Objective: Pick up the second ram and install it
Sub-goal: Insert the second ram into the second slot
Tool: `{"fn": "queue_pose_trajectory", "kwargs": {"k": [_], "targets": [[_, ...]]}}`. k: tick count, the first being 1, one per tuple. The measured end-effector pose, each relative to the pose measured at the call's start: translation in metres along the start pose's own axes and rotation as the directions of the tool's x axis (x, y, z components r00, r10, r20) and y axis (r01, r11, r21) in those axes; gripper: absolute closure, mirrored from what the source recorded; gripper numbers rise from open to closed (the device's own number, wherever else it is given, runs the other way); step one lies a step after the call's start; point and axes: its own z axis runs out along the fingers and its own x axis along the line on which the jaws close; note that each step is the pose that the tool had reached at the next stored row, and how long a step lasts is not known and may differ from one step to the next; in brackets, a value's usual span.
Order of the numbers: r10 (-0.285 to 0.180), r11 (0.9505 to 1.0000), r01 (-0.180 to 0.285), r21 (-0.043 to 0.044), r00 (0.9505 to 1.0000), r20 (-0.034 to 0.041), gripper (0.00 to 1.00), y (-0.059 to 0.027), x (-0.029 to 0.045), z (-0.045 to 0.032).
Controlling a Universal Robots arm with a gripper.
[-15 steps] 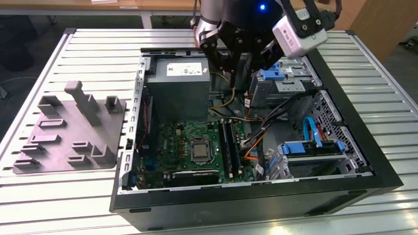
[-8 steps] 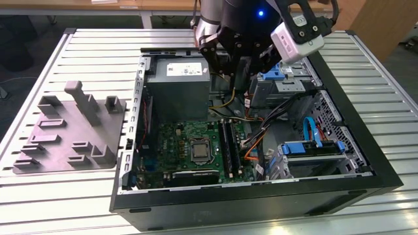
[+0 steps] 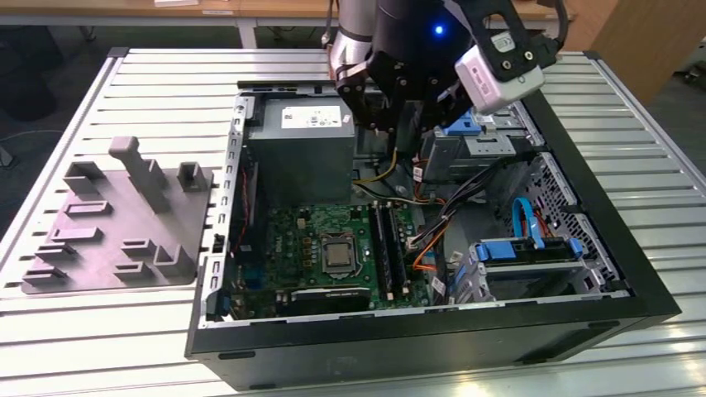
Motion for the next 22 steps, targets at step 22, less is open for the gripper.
{"fn": "queue_pose_trajectory", "kwargs": {"k": [22], "targets": [[0.0, 1.0, 0.0, 0.0, 1.0, -0.0015, 0.69, -0.0006, 0.0004, 0.0167]]}}
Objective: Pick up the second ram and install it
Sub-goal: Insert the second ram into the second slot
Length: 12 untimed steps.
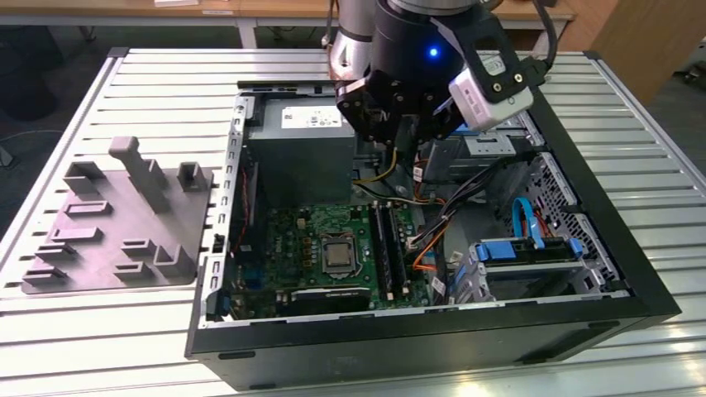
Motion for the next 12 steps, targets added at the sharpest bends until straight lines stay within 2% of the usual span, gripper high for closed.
{"fn": "queue_pose_trajectory", "kwargs": {"k": [12], "targets": [[0.0, 1.0, 0.0, 0.0, 1.0, -0.0001, 0.69, -0.0008, 0.0005, 0.0219]]}}
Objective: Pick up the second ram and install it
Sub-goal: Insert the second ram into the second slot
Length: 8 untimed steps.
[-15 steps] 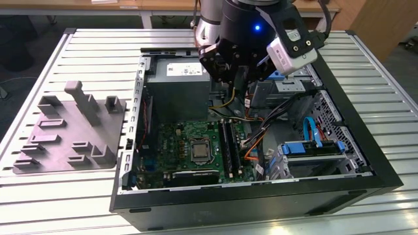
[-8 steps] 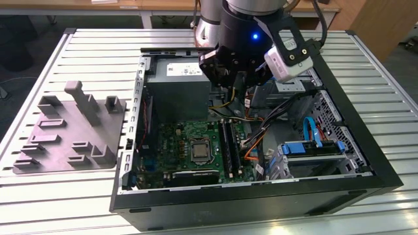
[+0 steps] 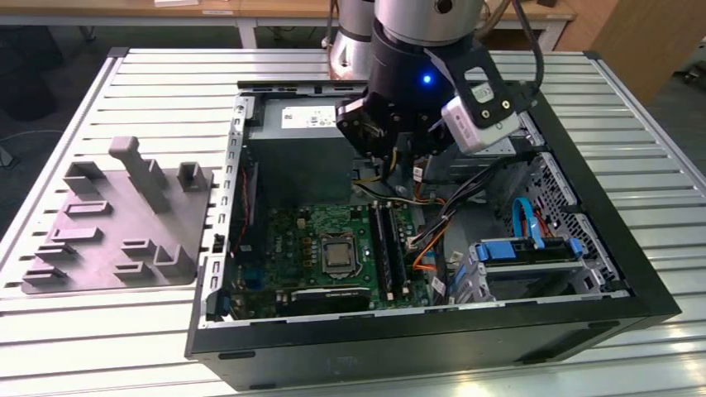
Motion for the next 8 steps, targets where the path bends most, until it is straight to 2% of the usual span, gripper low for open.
{"fn": "queue_pose_trajectory", "kwargs": {"k": [8], "targets": [[0.0, 1.0, 0.0, 0.0, 1.0, 0.0, 0.69, -0.0005, 0.0003, 0.0142]]}}
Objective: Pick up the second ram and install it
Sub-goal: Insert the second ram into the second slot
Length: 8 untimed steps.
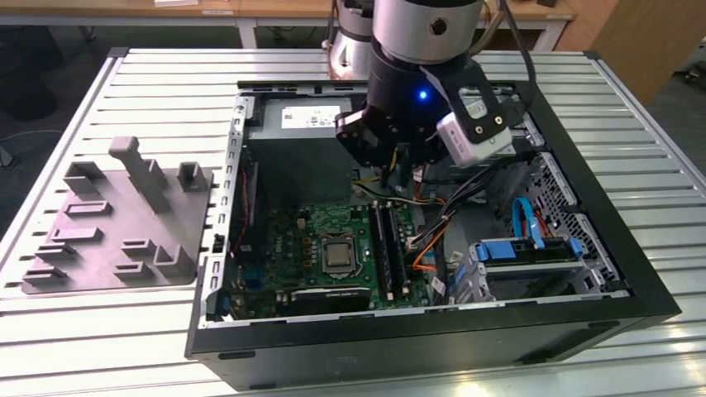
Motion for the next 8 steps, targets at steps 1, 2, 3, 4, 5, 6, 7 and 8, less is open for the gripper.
{"fn": "queue_pose_trajectory", "kwargs": {"k": [1, 2, 3, 4, 5, 6, 7, 8], "targets": [[0.0, 1.0, 0.0, 0.0, 1.0, 0.0, 0.69, -0.0001, 0.0001, 0.0017], [0.0, 1.0, 0.0, -0.0001, 1.0, 0.0001, 0.69, -0.0001, 0.0001, 0.0035], [0.0, 1.0, 0.0, -0.0001, 1.0, 0.0, 0.69, -0.0002, 0.0001, 0.0053], [0.0, 1.0, 0.0, 0.0, 1.0, 0.0, 0.69, -0.0003, 0.0002, 0.007], [0.0, 1.0, 0.0, 0.0001, 1.0, -0.0001, 0.69, -0.0003, 0.0002, 0.0088], [0.0, 1.0, 0.0, 0.0001, 1.0, -0.0002, 0.69, -0.0004, 0.0003, 0.0108], [0.0, 1.0, 0.0, 0.0001, 1.0, -0.0003, 0.69, -0.0006, 0.0004, 0.0126], [0.0, 1.0, 0.0, 0.0, 1.0, -0.0004, 0.69, -0.0007, 0.0004, 0.0144]]}}
